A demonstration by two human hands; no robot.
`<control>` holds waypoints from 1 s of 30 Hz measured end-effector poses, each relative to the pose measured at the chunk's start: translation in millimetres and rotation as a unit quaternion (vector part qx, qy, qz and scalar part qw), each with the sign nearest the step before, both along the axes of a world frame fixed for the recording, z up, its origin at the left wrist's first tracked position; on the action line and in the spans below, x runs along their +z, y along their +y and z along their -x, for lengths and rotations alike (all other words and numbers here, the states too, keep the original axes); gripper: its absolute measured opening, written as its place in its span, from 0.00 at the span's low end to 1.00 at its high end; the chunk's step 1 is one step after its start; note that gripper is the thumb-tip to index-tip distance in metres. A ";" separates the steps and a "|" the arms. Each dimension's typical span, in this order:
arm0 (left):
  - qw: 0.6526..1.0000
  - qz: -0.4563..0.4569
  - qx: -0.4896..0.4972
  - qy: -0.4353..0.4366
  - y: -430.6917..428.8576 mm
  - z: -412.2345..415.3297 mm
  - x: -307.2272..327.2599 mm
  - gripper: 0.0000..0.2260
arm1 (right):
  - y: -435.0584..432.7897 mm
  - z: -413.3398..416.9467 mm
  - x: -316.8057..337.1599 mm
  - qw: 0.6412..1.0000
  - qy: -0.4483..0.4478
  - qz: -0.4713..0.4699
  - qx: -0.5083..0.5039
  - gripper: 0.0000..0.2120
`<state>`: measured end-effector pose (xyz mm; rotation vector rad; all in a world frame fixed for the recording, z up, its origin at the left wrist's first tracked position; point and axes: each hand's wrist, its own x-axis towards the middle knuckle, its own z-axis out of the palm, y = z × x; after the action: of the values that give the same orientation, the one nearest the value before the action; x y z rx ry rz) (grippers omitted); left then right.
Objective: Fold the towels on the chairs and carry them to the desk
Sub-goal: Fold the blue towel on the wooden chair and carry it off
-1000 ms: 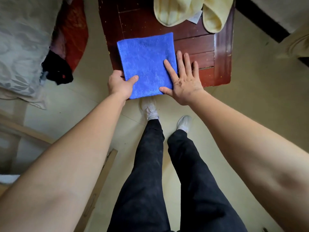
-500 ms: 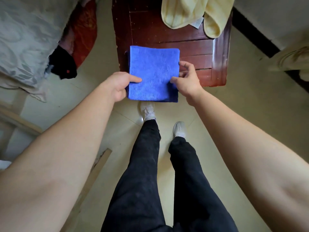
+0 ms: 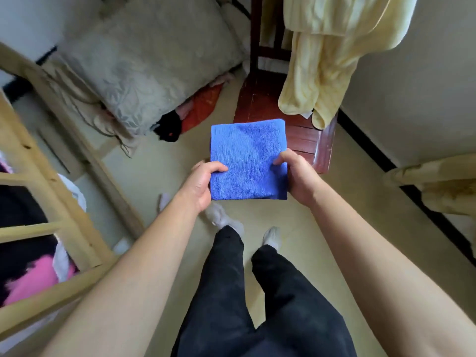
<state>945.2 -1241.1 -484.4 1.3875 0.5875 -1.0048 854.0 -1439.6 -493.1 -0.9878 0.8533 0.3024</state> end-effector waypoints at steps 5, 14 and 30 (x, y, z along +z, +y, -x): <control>0.987 0.012 0.134 -0.084 79.9 45.7 66.1 0.20 | 66.9 6.1 63.5 0.990 -0.076 0.065 0.098 0.09; 0.929 0.038 0.295 -0.221 285.3 149.3 198.9 0.28 | 280.6 41.9 194.4 0.943 -0.221 0.126 0.215 0.13; 0.698 -0.116 0.602 -0.371 774.5 489.3 316.1 0.31 | 851.4 229.9 301.2 0.743 -0.341 -0.035 0.574 0.07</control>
<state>455.9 -466.6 -168.3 1.1068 0.8025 0.7077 624.2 -588.2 -192.0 -1.3329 -0.5474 0.9347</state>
